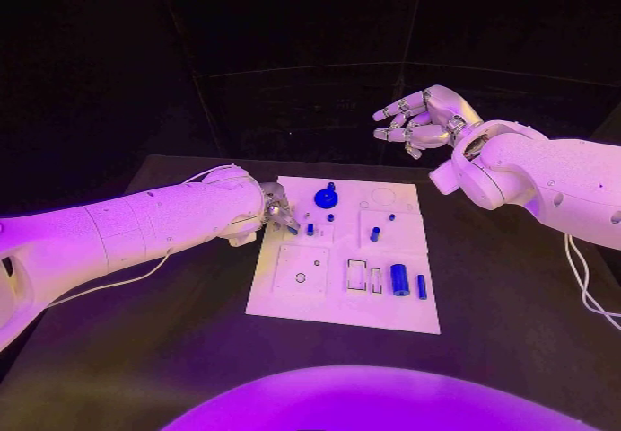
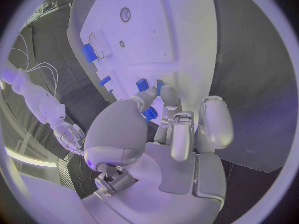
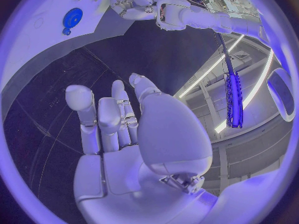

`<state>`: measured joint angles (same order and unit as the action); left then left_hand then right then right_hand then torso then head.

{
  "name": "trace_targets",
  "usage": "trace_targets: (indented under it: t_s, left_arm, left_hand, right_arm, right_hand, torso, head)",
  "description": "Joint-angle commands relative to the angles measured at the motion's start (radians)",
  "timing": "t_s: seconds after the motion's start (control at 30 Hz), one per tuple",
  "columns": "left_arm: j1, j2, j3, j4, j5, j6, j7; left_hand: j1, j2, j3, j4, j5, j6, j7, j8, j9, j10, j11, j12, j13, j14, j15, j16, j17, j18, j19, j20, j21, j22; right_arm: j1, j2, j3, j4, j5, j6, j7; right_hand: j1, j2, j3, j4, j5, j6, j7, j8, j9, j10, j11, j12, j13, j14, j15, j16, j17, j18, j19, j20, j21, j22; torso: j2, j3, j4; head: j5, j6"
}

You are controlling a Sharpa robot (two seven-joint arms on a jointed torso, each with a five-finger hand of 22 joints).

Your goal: Assemble the parts on the task board

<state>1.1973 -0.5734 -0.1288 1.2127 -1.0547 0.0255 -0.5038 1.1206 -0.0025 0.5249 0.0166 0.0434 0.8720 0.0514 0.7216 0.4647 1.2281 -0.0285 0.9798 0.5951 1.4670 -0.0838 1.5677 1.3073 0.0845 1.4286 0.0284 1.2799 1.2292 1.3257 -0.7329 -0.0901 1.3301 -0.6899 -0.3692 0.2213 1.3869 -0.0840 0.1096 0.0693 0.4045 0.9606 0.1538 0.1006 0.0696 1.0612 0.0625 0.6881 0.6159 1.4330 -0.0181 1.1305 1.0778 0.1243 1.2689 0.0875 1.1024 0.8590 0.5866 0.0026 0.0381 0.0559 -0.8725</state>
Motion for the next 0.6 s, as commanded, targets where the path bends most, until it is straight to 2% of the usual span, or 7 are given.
trace_targets:
  t_s: [0.03,0.6]
  left_arm:
    - [-0.003,-0.002,-0.003,-0.001,-0.003,0.024,-0.021]
    - [-0.004,0.005,-0.003,-0.002,-0.003,0.029,-0.004]
  left_hand:
    - [-0.001,0.006,0.081,-0.076,0.006,0.001,-0.008,0.006,0.001,0.005,-0.001,0.002,-0.001,0.103,-0.003,0.001,0.259,-0.004,0.005,-0.005,0.001,0.001]
    - [-0.002,0.003,0.086,-0.078,0.006,0.001,-0.009,0.009,0.003,0.006,-0.002,0.003,0.0,0.103,-0.003,0.002,0.261,-0.004,0.005,-0.005,0.003,0.002]
  right_arm:
    - [0.002,0.0,0.001,0.001,-0.001,0.005,0.006]
    - [0.002,0.001,0.001,0.0,-0.001,0.007,0.007]
  right_hand:
    - [-0.005,-0.009,0.005,-0.002,0.003,-0.001,-0.003,0.002,-0.001,0.007,-0.003,0.001,-0.001,0.005,-0.001,-0.004,0.001,0.012,0.006,-0.003,-0.003,-0.001]
    - [-0.005,-0.009,0.005,-0.002,0.003,-0.001,-0.003,0.002,-0.001,0.007,-0.003,0.001,-0.001,0.005,-0.001,-0.004,0.001,0.012,0.006,-0.003,-0.003,-0.001]
  torso:
    - [0.0,0.0003,-0.0008]
    - [0.001,0.0003,-0.0011]
  head:
    - [-0.001,0.0]
    - [-0.003,0.0]
